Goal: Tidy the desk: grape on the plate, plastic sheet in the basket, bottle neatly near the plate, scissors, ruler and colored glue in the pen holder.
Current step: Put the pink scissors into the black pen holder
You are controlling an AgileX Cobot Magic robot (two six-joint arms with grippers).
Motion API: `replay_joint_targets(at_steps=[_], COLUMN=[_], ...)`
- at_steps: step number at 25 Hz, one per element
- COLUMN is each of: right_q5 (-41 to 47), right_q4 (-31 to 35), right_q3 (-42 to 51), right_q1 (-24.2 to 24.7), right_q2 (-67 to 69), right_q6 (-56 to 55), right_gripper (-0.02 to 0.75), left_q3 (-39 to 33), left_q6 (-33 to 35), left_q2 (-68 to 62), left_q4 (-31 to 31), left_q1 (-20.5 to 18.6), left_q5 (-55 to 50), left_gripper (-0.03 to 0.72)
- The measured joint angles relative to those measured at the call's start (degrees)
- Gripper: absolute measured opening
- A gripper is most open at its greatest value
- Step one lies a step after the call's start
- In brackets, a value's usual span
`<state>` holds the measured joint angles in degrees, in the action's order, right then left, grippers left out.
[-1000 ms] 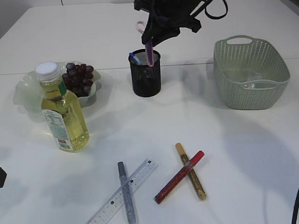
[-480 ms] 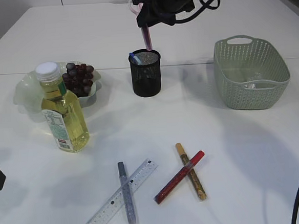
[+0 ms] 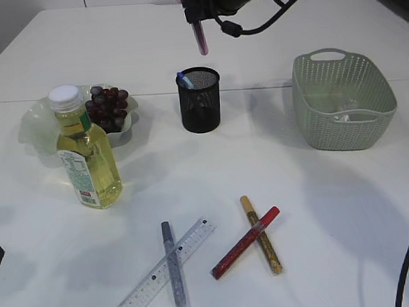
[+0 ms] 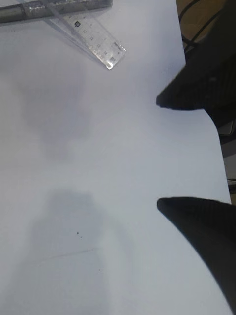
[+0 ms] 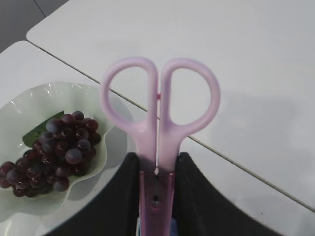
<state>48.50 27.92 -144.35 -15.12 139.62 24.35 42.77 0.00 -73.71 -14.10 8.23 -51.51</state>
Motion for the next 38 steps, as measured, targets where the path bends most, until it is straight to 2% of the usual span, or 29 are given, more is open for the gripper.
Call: replay_joint_targets(at_steps=[12, 22, 29, 38], right_q5=[-2.95, -4.00, -3.18, -2.32], right_q4=[3.72, 4.18, 4.18, 4.07], right_q3=[0.00, 0.00, 0.00, 0.00], right_q1=[0.00, 0.00, 0.00, 0.00], right_q2=[6.56, 7.20, 7.20, 7.20], right_q6=[7.72, 10.85, 11.26, 11.30], right_gripper=[0.171, 0.171, 0.228, 0.239], left_q3=[0.00, 0.00, 0.00, 0.00], left_q6=[0.00, 0.00, 0.00, 0.00], left_q2=[0.00, 0.00, 0.00, 0.00], left_q4=[0.89, 1.51, 1.64, 1.64], left_q1=[0.00, 0.00, 0.00, 0.00], left_q5=[-3.16, -3.17, -3.17, -3.17], left_gripper=[0.415, 0.415, 0.415, 0.415])
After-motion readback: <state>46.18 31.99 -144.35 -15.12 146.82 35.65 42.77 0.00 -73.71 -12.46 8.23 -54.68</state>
